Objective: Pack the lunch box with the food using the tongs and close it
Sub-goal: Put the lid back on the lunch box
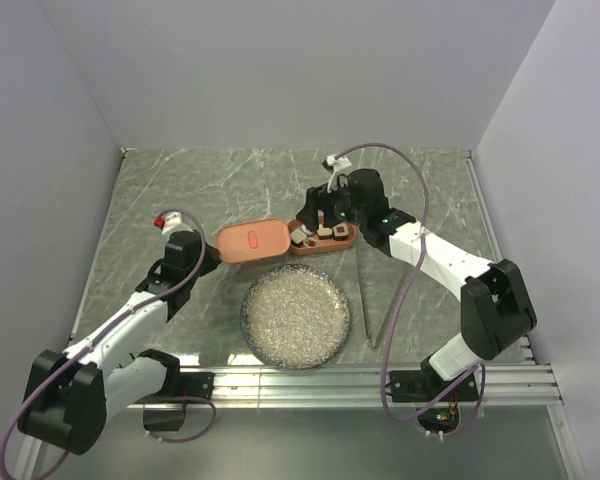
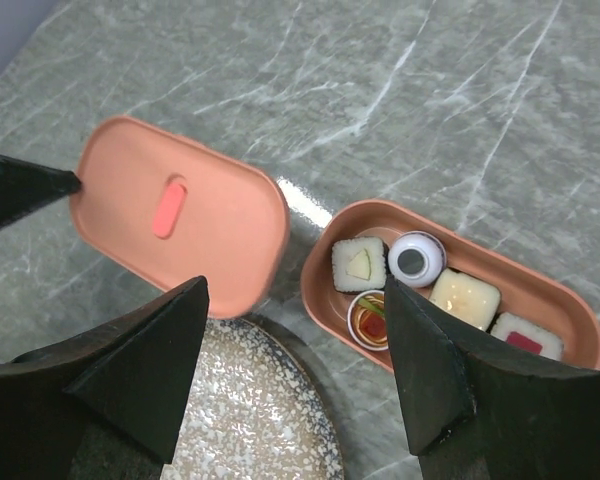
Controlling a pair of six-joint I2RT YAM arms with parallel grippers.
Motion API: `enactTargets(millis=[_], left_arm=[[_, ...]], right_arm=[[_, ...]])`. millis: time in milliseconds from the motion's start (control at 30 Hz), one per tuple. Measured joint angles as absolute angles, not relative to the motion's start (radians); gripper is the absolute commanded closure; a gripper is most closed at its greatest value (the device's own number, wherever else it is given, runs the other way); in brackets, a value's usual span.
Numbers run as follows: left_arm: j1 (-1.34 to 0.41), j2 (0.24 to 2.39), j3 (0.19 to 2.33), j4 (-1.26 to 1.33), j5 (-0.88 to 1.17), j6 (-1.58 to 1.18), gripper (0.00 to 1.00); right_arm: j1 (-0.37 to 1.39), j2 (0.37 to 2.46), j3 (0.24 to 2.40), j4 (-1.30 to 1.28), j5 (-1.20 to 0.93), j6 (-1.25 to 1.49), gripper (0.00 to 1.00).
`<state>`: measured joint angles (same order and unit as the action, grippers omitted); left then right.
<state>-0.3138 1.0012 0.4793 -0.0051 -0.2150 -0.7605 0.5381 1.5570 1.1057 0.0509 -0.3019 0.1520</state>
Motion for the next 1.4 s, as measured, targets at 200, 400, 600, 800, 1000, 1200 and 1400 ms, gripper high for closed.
enactTargets(millis=[200, 400, 600, 800, 1000, 1200, 1400], left_arm=[[-0.354, 1.116, 0.517, 0.068, -0.197, -0.762, 0.99], [-0.39, 1.243, 0.577, 0.155, -0.173, -0.765, 1.0], [-0.416, 1.38, 0.656, 0.202, -0.149, -0.768, 1.0], [-0.441, 1.477, 0.71, 0.232, -0.121, -0.775, 1.0], [-0.477, 1.554, 0.772, 0.258, -0.104, -0.78, 1.0], [-0.493, 1.617, 0.811, 0.276, -0.093, -0.785, 1.0], [-0.504, 1.657, 0.821, 0.292, -0.083, -0.807, 1.0]], right_arm=[[0.517, 1.522, 1.069, 0.062, -0.294, 0.168, 0.22], [0.506, 1.508, 1.024, 0.068, -0.276, 0.178, 0.22], [0.496, 1.507, 0.992, 0.068, -0.269, 0.189, 0.22], [0.484, 1.499, 0.971, 0.075, -0.252, 0.194, 0.22], [0.468, 1.498, 0.943, 0.085, -0.237, 0.198, 0.22], [0.456, 1.497, 0.922, 0.085, -0.227, 0.204, 0.22], [0.447, 1.497, 0.921, 0.09, -0.226, 0.207, 0.22]])
